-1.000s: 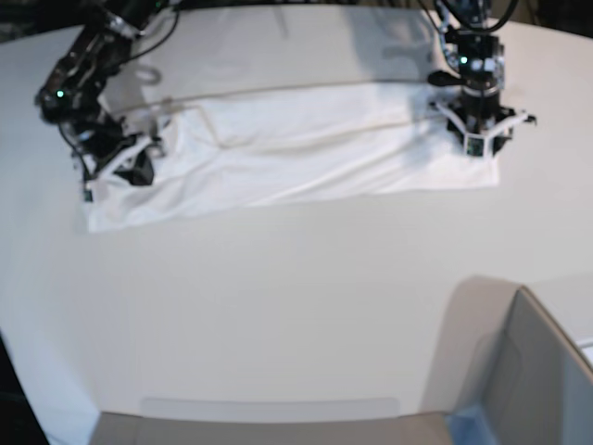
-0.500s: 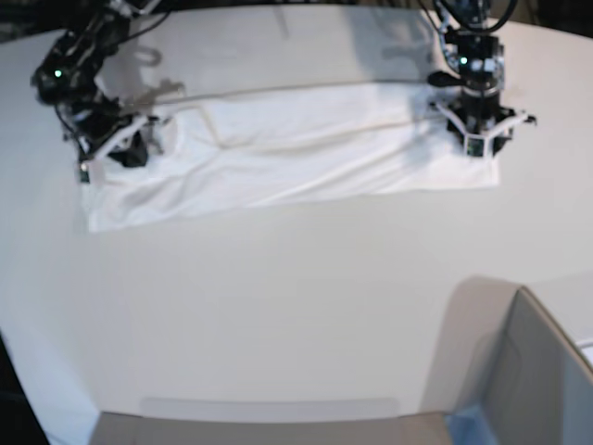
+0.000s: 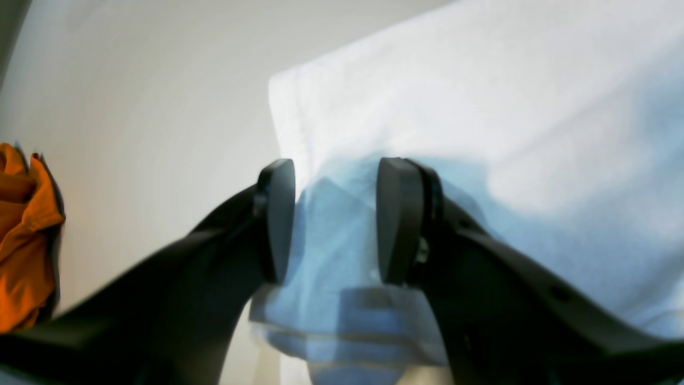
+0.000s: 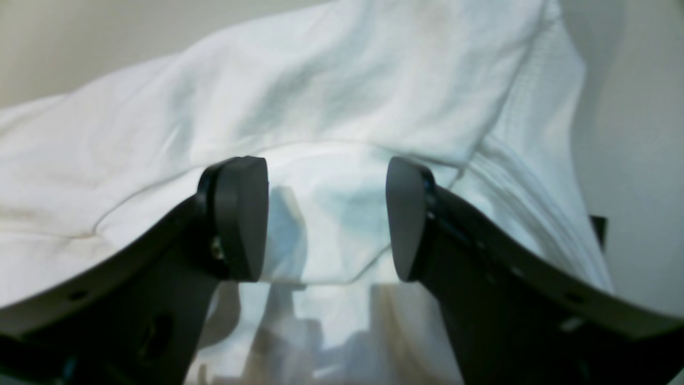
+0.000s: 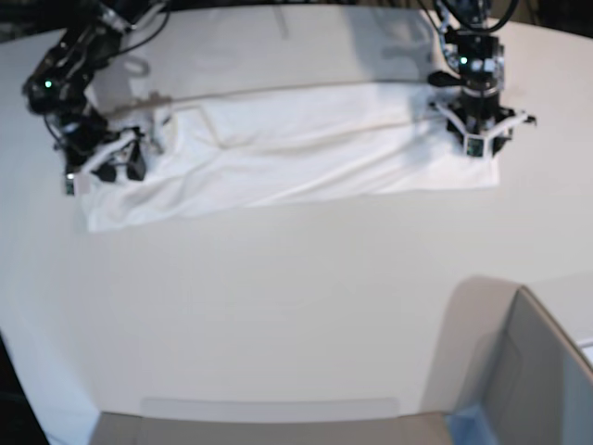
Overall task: Layout the t-shirt on the table in an organized manner, then fold the t-shirt properly
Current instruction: 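Pull the shirt end with the right gripper away from the left gripper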
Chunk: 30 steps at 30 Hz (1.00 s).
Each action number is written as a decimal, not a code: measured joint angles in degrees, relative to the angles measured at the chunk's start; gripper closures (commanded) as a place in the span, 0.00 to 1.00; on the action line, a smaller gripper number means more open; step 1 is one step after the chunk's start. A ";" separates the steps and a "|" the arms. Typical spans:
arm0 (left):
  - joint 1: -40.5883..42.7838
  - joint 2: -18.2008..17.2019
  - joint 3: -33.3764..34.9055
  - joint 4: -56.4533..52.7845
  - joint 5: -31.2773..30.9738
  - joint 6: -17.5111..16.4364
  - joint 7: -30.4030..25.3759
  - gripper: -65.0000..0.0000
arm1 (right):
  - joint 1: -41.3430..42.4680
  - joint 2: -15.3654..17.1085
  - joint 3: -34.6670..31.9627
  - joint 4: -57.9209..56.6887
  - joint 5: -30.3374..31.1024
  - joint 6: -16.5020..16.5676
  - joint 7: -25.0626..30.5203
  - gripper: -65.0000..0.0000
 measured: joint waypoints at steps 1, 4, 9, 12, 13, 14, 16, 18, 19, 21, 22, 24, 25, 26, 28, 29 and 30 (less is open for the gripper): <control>0.00 0.00 0.00 0.02 -0.02 -0.02 0.02 0.62 | 0.37 0.22 -0.07 -1.22 0.15 0.00 0.13 0.47; 0.02 0.00 0.00 0.00 0.00 0.00 0.00 0.62 | 1.05 0.85 -0.09 -4.15 -0.13 0.00 0.00 0.47; 0.66 0.00 0.00 0.07 0.00 0.00 -0.22 0.62 | 1.84 0.98 -0.11 -6.05 -0.02 0.00 0.13 0.51; 0.63 0.00 0.00 0.07 -0.02 0.00 -0.22 0.62 | 1.81 1.01 -0.15 -6.45 -0.02 0.00 0.44 0.63; 0.63 0.00 0.00 0.07 -0.02 0.00 -0.22 0.62 | 1.77 0.98 -0.15 -6.45 -0.02 0.00 0.44 0.69; 0.63 0.00 0.00 0.07 -0.02 0.00 -0.22 0.62 | 1.66 0.98 -0.15 -6.45 -0.07 0.00 0.44 0.75; 0.63 0.00 0.00 0.07 -0.02 0.00 -0.22 0.62 | 1.66 0.98 -0.15 -6.45 -0.15 0.00 0.35 0.85; 0.63 0.00 0.00 0.07 -0.02 0.00 -0.20 0.62 | 1.66 1.01 -0.15 -6.45 -0.13 0.00 0.24 0.94; 0.63 0.00 0.00 0.07 -0.02 0.00 -0.22 0.62 | 1.64 1.03 -0.15 -6.45 -0.17 0.00 0.22 0.97; 0.63 0.00 0.00 0.07 -0.02 0.00 -0.22 0.62 | 1.57 1.64 -0.31 -6.51 -0.13 0.00 0.22 1.00; 0.63 0.00 0.00 0.07 -0.02 0.00 -0.22 0.62 | 1.53 1.99 -0.31 -6.56 -0.11 0.00 0.20 1.00; 0.61 0.00 0.00 0.07 0.00 0.00 -0.20 0.62 | 1.49 2.47 -0.28 -6.58 -0.17 0.00 0.20 1.00; 0.61 0.00 0.00 0.07 0.00 0.00 -0.20 0.62 | 1.49 2.56 -0.24 -6.58 -0.15 0.00 0.20 1.00; 0.61 0.00 0.00 0.07 -0.02 0.00 -0.22 0.62 | 1.49 2.60 -0.24 -6.58 -0.17 0.00 0.20 1.00; 0.63 0.00 0.00 0.13 -0.02 -0.02 -0.20 0.62 | 1.42 2.89 -0.31 -6.21 -0.20 0.00 -0.07 1.00; 0.63 0.00 0.00 0.13 -0.02 -0.02 -0.17 0.62 | 1.29 3.06 -0.31 -5.27 -0.09 0.00 -0.87 1.00; 0.61 0.00 0.00 0.13 -0.02 0.00 -0.15 0.62 | 1.16 3.21 -0.17 -3.96 0.00 0.00 -2.25 1.00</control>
